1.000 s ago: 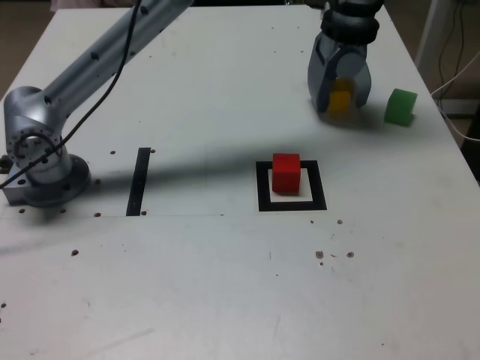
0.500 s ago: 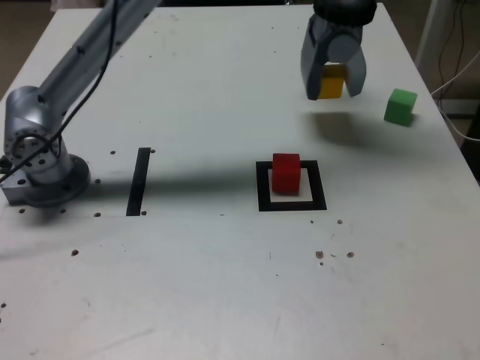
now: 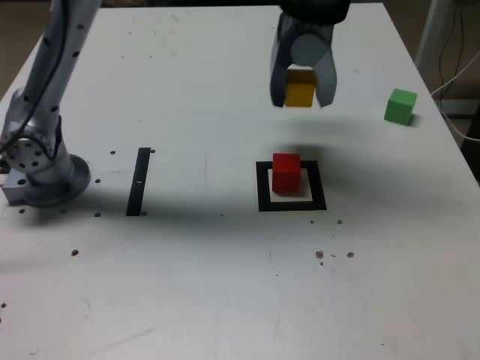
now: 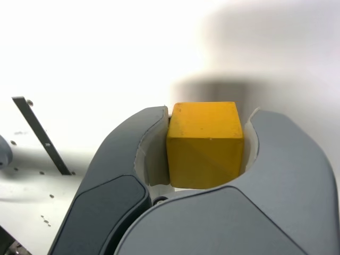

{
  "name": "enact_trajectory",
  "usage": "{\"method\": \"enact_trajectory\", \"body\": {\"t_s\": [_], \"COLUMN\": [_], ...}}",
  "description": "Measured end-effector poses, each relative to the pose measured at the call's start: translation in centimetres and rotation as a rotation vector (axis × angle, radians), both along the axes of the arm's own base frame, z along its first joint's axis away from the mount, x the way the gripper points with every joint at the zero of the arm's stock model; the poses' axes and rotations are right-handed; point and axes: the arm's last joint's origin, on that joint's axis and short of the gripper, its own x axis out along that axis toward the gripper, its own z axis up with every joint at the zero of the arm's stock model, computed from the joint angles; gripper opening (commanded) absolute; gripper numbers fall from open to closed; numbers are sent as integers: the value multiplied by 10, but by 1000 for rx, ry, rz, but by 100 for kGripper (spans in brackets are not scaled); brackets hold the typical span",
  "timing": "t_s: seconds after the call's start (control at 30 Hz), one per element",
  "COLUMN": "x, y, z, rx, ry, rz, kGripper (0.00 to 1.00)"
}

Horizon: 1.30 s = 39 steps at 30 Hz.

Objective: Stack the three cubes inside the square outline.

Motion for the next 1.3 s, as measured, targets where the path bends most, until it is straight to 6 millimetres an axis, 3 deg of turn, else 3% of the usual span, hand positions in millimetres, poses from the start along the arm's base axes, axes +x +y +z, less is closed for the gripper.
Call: {"method": "enact_trajectory", "body": {"t_s": [0.4,0.63,1.23,1.3], "x": [-29,-33,-21,-21], "y": [-45,-65,-69,-69], "z": [-1,-17,-39,-40], "rx": [-39,-50,-47,-47], "ry": [-28,-20,-11,-8], "rz": [-46,-58,-56,-56], "kGripper": [23,23,23,31]}}
